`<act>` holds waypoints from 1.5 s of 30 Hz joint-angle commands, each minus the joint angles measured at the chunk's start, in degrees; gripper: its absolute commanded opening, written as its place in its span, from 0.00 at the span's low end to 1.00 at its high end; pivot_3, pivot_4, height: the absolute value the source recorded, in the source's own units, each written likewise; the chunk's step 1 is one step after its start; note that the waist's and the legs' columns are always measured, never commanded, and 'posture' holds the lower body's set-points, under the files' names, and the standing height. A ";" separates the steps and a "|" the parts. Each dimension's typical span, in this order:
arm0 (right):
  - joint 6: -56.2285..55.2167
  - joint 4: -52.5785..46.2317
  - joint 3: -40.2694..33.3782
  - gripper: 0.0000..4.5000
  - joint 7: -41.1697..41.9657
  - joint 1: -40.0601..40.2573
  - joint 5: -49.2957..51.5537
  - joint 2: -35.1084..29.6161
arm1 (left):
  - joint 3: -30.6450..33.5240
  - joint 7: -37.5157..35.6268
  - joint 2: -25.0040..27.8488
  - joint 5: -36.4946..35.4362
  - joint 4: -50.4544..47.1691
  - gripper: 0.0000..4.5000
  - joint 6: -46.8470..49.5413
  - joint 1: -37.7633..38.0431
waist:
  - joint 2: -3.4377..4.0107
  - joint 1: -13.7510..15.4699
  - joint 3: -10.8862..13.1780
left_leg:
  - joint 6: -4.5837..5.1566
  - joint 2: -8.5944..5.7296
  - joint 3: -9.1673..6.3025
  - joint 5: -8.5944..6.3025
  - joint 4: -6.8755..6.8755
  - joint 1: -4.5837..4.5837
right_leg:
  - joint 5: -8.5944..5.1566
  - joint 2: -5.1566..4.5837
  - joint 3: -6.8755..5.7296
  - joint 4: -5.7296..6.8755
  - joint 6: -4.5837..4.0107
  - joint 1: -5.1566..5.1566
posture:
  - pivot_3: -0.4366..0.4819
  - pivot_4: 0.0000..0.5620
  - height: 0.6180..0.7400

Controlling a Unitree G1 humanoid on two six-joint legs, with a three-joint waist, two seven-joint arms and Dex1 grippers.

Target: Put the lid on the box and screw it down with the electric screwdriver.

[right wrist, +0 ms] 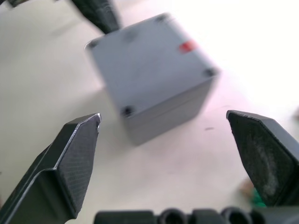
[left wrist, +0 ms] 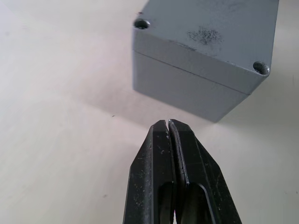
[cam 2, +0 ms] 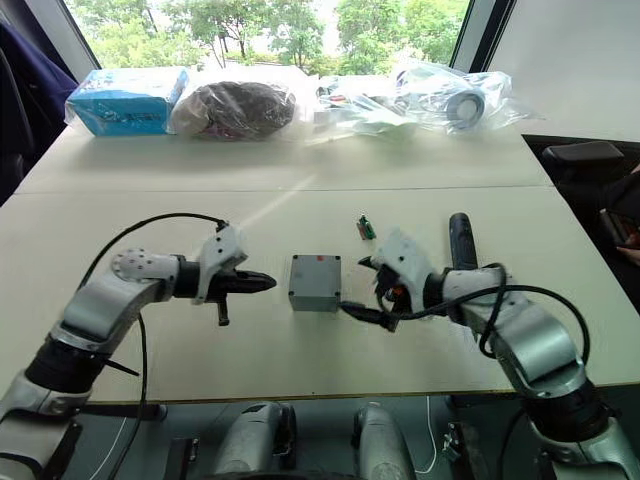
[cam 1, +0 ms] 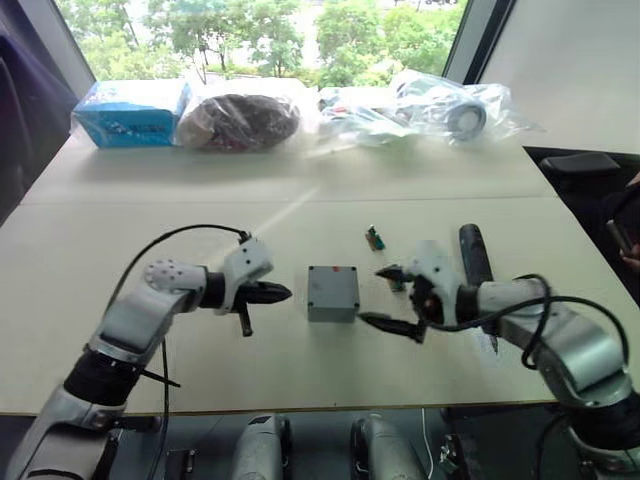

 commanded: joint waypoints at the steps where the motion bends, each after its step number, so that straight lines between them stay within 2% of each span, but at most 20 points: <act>1: -0.55 9.99 -7.25 1.00 -7.16 -6.74 0.27 4.27 | 4.85 -1.83 1.82 -3.53 1.67 0.00 1.15 -3.35 | -0.01 -0.07 0.00 | 0.00 0.00 0.01 0.00 0.00 0.00 | 0.00 0.00 0.01 0.00 0.00 0.00 | 0.48 0.27 1.00; 4: -7.43 22.08 -4.46 1.00 -12.36 -11.92 -5.78 8.30 | 6.19 -0.85 0.60 -5.23 2.98 0.00 2.05 -6.73 | 0.00 -0.13 0.00 | -0.02 0.00 0.07 0.01 0.15 -0.02 | 0.02 0.06 -0.01 0.03 -0.08 0.00 | 0.48 0.27 1.00; 7: -13.24 30.80 -1.90 1.00 -12.59 -15.12 -8.85 11.23 | 7.27 0.79 -1.15 -7.22 2.21 0.00 4.22 -9.03 | -0.01 -0.04 0.00 | -0.02 0.00 0.07 0.01 0.18 -0.03 | 0.04 0.05 -0.01 0.05 -0.05 0.05 | 0.48 0.27 1.00; 11: -17.22 38.96 0.93 1.00 -13.39 -18.78 -11.98 14.31 | 6.75 3.04 -2.14 -6.48 0.55 0.00 4.11 -9.77 | 0.01 -0.42 0.01 | -0.03 -0.01 0.12 0.02 0.23 -0.05 | 0.05 0.05 0.02 0.06 -0.03 0.04 | 0.48 0.27 1.00; 15: -20.17 42.23 2.68 0.78 -14.08 -19.72 -14.03 16.41 | 6.78 4.39 -2.40 -7.68 -1.93 0.00 5.85 -9.20 | 0.01 -0.59 0.01 | -0.06 0.00 0.10 0.04 0.23 -0.04 | 0.05 0.06 0.02 0.15 -0.03 0.02 | 0.48 0.27 1.00; 19: -21.52 42.60 3.28 0.49 -14.55 -19.34 -15.32 18.00 | 6.74 4.64 -2.01 -7.96 -3.44 0.00 6.60 -8.32 | 0.02 -0.63 0.01 | -0.09 0.01 0.10 0.05 0.24 -0.03 | 0.04 0.05 0.02 0.21 -0.03 0.02 | 0.48 0.27 1.00; 27: -23.68 46.52 2.83 0.49 -16.43 -19.96 -17.13 19.68 | 6.76 4.97 -2.04 -8.30 -3.42 0.00 6.97 -8.21 | 0.02 -0.56 0.01 | -0.09 0.01 0.09 0.05 0.26 -0.03 | 0.04 0.05 0.02 0.25 -0.03 0.01 | 0.48 0.27 1.00; 40: -24.59 47.31 3.13 0.49 -16.70 -19.62 -18.27 20.07 | 6.31 5.49 -2.44 -8.12 -2.99 0.00 6.10 -7.86 | 0.02 -0.93 0.01 | -0.09 0.01 0.09 0.05 0.26 -0.03 | 0.04 0.05 0.02 0.29 -0.03 -0.01 | 0.48 0.27 1.00; 41: -24.76 47.43 3.28 0.37 -16.71 -19.68 -18.50 20.11 | 6.16 5.53 -2.47 -7.87 -2.76 0.00 5.82 -7.82 | 0.02 -1.05 0.01 | -0.09 0.01 0.09 0.05 0.26 -0.03 | 0.04 0.05 0.02 0.29 -0.03 -0.01 | 0.48 0.27 1.00; 43: -24.84 47.51 3.32 0.24 -16.76 -19.81 -18.73 20.31 | 5.78 5.54 -2.35 -7.23 -2.34 0.00 5.12 -7.64 | 0.02 -1.27 0.01 | -0.09 0.01 0.09 0.05 0.26 -0.03 | 0.04 0.05 0.02 0.29 -0.03 0.00 | 0.48 0.27 1.00; 44: -24.87 47.64 3.30 0.12 -16.84 -19.95 -18.80 20.45 | 5.79 5.65 -2.39 -7.11 -2.16 0.00 4.94 -7.54 | 0.02 -1.35 0.01 | -0.09 0.01 0.09 0.05 0.26 -0.03 | 0.03 0.04 0.02 0.29 -0.03 -0.01 | 0.48 0.27 1.00; 45: -24.91 47.77 3.25 0.04 -16.85 -20.05 -18.83 20.50 | 5.79 5.78 -2.47 -7.06 -2.07 0.00 4.88 -7.52 | 0.02 -1.45 0.01 | -0.09 0.01 0.09 0.05 0.26 -0.03 | 0.04 0.04 0.02 0.29 -0.03 0.00 | 0.48 0.27 1.00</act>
